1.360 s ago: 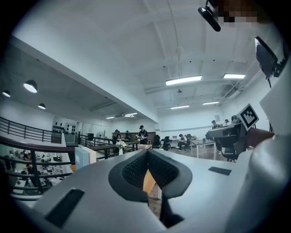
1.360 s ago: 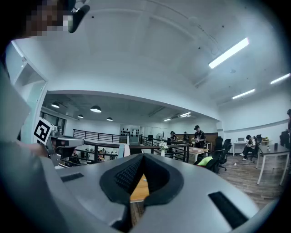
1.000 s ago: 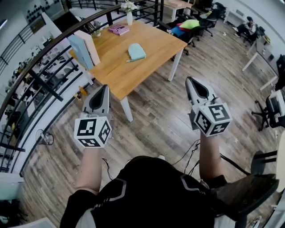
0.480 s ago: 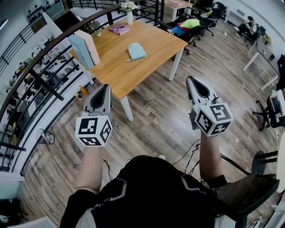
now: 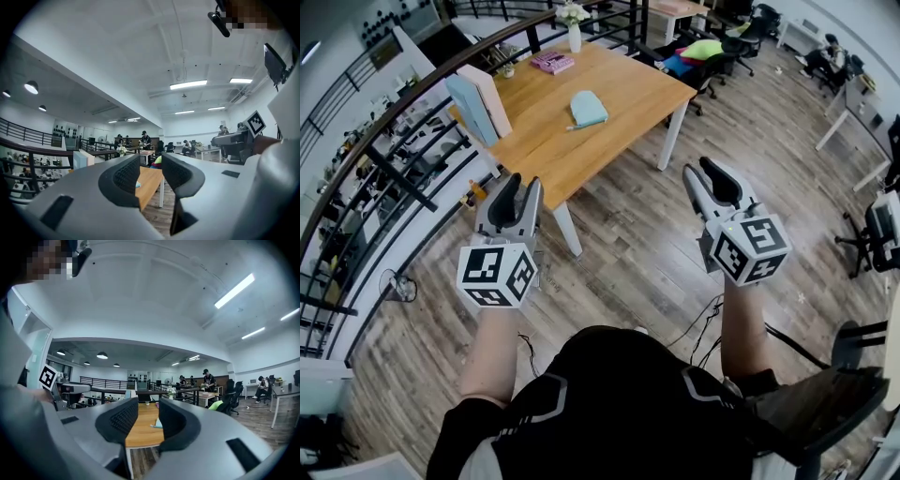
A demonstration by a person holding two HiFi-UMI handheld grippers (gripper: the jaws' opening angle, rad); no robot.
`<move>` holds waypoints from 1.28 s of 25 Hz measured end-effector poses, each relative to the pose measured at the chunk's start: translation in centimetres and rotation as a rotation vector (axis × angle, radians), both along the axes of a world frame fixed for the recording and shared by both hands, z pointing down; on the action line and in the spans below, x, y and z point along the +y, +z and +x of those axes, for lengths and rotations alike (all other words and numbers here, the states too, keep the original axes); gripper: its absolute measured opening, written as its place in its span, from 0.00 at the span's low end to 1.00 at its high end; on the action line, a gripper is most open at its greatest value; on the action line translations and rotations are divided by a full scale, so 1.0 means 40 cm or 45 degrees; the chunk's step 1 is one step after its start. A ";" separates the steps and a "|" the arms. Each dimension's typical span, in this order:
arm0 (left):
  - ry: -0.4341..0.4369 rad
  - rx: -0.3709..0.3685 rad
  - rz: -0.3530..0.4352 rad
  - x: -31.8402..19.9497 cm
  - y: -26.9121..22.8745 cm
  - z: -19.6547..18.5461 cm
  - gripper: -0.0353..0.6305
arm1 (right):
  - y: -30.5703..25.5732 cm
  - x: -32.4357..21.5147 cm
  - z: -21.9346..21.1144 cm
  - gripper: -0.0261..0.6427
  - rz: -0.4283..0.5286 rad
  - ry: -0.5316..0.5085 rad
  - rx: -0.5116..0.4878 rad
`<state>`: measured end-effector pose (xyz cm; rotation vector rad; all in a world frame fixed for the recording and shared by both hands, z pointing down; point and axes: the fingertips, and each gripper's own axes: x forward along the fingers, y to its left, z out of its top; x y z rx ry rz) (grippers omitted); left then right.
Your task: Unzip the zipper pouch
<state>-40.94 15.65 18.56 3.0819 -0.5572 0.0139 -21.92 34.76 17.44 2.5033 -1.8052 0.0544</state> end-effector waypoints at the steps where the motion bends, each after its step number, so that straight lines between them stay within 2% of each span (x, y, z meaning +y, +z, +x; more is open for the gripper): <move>1: 0.001 -0.001 0.002 0.003 0.000 0.006 0.29 | 0.001 0.001 0.004 0.28 0.000 -0.008 -0.002; 6: 0.034 -0.009 0.029 0.039 -0.003 0.042 0.39 | 0.003 0.015 0.030 0.33 0.001 -0.037 -0.010; 16: 0.072 -0.017 0.075 0.116 0.011 0.152 0.39 | 0.025 0.074 0.124 0.38 0.022 -0.079 -0.014; 21: 0.059 0.024 0.112 0.144 0.001 0.207 0.39 | 0.033 0.091 0.171 0.40 0.021 -0.124 -0.008; 28: 0.001 -0.010 0.067 0.100 0.044 0.278 0.39 | 0.067 0.045 0.238 0.40 0.008 -0.154 -0.026; 32: 0.044 -0.041 0.061 0.046 0.078 0.349 0.39 | 0.082 -0.021 0.290 0.40 -0.009 -0.155 -0.021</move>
